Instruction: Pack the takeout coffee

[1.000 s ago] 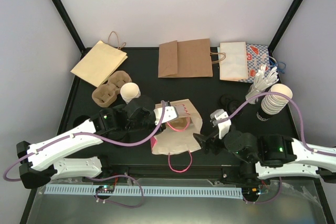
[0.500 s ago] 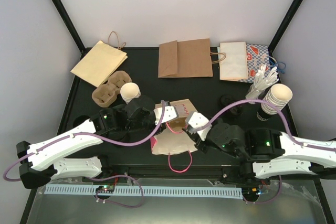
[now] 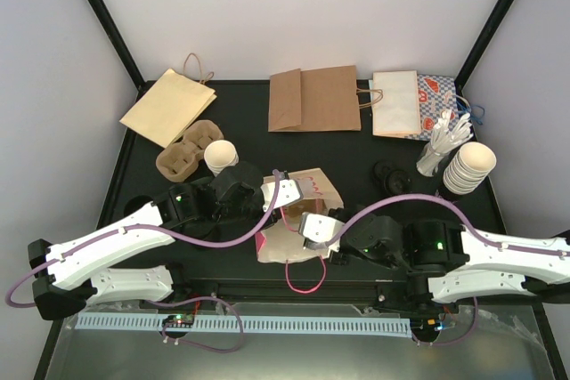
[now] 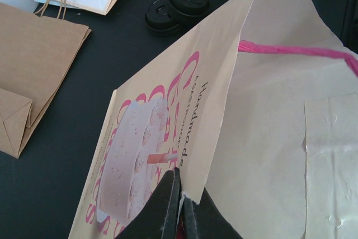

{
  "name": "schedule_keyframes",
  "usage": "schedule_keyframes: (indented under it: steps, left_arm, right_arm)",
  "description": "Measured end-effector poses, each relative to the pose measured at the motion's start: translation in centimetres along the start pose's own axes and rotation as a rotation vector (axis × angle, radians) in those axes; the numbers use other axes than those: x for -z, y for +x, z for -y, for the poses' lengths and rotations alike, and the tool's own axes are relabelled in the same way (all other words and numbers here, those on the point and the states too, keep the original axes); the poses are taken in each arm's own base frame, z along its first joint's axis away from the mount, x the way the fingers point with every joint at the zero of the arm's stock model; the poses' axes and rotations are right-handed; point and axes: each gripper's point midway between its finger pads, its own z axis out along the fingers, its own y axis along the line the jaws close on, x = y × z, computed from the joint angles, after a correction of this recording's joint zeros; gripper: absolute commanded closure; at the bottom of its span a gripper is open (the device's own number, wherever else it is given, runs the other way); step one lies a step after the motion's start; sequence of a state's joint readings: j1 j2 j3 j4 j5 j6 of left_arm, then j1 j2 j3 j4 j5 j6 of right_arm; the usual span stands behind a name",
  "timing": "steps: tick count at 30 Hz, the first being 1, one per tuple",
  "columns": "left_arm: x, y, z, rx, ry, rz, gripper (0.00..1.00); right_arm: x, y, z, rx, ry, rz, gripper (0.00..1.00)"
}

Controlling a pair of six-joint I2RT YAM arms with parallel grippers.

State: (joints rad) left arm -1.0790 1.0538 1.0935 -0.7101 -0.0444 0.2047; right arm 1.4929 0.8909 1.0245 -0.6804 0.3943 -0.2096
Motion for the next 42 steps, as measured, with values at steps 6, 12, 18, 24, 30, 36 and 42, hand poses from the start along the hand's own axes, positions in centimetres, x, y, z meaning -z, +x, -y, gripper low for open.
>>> schedule_keyframes:
  steps: [6, 12, 18, 24, 30, 36, 42]
  left_arm:
    - [0.0, 0.0, 0.0, 0.001, 0.0, 0.0, 0.98]
    - [0.0, 0.0, 0.0, 0.005, 0.0, 0.0, 0.98]
    - [0.0, 0.0, 0.0, 0.008, 0.0, 0.0, 0.98]
    - [0.0, 0.0, 0.0, 0.015, 0.0, 0.0, 0.98]
    - [0.0, 0.0, 0.0, 0.019, 0.0, 0.0, 0.98]
    - [0.0, 0.0, 0.0, 0.021, 0.001, 0.0, 0.98]
    - [0.0, 0.0, 0.0, 0.024, 0.001, 0.0, 0.98]
  right_arm:
    - [-0.5, 0.0, -1.4, 0.109, -0.071, 0.004, 0.99]
    - [-0.8, 1.6, -2.7, 0.194, -0.118, -0.008, 0.99]
    - [-1.2, 2.1, -2.9, 0.236, -0.123, -0.031, 0.99]
    - [-2.8, 3.6, -3.8, 0.284, -0.144, -0.116, 0.99]
    - [-3.9, 4.5, -4.1, 0.319, -0.146, -0.174, 0.99]
    - [-5.0, 4.4, -4.2, 0.359, -0.152, -0.243, 0.99]
    - [-6.4, 4.1, -4.3, 0.386, -0.144, -0.28, 0.99]
